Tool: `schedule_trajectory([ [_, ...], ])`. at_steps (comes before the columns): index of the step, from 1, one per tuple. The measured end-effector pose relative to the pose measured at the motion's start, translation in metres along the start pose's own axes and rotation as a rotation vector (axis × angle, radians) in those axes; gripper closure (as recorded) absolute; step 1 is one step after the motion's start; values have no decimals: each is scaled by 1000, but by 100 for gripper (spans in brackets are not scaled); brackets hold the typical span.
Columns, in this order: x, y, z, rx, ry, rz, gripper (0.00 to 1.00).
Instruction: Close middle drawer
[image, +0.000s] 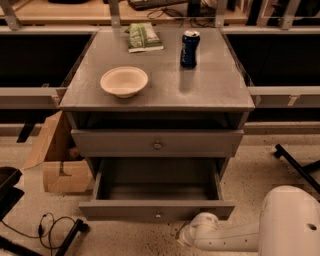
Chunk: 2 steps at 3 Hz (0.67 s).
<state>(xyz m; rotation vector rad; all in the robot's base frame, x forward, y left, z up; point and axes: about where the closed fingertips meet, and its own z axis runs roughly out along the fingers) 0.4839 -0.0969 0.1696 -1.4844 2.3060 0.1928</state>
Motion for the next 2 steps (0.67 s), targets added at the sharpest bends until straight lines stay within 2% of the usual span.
schedule_trajectory([
  [2, -11, -10, 2, -8, 0, -18, 100],
])
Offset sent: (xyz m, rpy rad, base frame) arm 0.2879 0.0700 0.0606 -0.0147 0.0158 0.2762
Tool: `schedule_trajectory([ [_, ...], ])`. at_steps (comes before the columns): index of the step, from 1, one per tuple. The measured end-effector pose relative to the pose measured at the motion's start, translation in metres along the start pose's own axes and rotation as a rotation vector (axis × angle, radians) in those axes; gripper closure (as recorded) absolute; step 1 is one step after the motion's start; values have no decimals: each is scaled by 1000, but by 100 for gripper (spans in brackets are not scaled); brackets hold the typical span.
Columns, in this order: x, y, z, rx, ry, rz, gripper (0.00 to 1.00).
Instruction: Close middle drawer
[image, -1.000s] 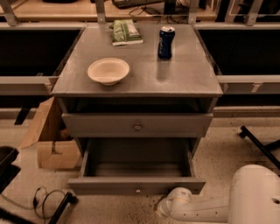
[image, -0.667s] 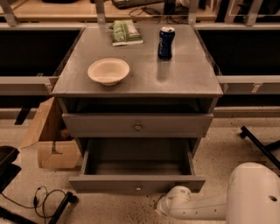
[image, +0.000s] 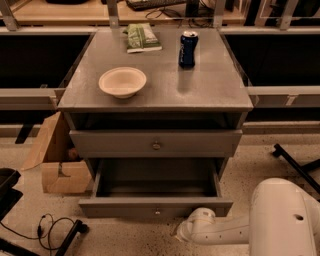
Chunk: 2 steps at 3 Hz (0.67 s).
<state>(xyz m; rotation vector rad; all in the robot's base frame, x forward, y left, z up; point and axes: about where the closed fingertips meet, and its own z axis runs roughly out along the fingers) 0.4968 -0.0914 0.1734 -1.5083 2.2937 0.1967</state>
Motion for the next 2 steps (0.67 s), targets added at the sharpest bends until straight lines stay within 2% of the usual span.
schedule_trajectory([
  [1, 0, 0, 0, 0, 0, 0, 83],
  [2, 0, 0, 0, 0, 0, 0, 59],
])
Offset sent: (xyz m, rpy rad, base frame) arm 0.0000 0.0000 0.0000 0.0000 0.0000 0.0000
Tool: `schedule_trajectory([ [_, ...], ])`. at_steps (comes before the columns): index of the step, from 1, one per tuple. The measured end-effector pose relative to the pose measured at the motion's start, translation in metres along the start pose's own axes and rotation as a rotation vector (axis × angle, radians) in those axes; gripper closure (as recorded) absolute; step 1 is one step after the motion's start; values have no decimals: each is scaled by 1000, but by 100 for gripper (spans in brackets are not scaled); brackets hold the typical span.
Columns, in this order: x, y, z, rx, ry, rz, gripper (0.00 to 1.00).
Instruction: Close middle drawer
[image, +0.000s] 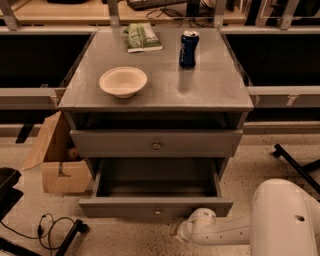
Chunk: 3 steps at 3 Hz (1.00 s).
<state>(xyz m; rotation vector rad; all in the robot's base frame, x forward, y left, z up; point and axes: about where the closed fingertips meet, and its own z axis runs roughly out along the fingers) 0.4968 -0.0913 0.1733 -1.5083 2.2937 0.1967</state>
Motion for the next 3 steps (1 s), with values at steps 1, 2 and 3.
schedule_trajectory([
  [1, 0, 0, 0, 0, 0, 0, 36],
  [2, 0, 0, 0, 0, 0, 0, 13],
  [3, 0, 0, 0, 0, 0, 0, 0],
])
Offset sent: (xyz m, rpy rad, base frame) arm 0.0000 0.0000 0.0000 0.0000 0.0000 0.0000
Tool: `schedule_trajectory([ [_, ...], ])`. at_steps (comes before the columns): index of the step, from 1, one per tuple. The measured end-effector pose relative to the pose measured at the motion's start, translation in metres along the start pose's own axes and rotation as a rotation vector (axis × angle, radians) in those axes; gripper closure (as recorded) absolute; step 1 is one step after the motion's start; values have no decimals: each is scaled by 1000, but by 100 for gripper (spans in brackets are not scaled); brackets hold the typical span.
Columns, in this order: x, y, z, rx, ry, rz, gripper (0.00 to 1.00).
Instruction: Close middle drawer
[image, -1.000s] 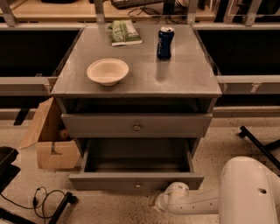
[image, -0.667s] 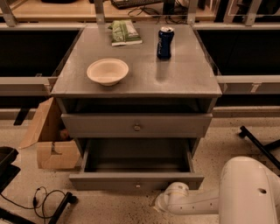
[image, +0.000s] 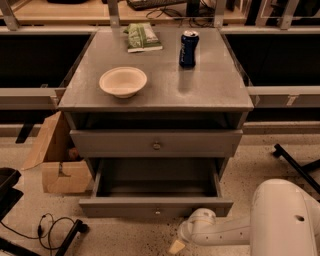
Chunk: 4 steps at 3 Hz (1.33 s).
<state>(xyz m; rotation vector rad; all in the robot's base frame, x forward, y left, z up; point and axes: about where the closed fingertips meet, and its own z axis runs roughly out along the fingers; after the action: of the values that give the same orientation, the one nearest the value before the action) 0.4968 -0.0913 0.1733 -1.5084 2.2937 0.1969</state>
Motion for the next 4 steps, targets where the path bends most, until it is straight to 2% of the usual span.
schedule_trajectory([
  [1, 1, 1, 0, -1, 0, 1, 14],
  [2, 15, 30, -7, -12, 42, 10, 37],
  [3, 18, 74, -39, 6, 79, 32, 59],
  [4, 34, 145, -58, -16, 149, -2, 83],
])
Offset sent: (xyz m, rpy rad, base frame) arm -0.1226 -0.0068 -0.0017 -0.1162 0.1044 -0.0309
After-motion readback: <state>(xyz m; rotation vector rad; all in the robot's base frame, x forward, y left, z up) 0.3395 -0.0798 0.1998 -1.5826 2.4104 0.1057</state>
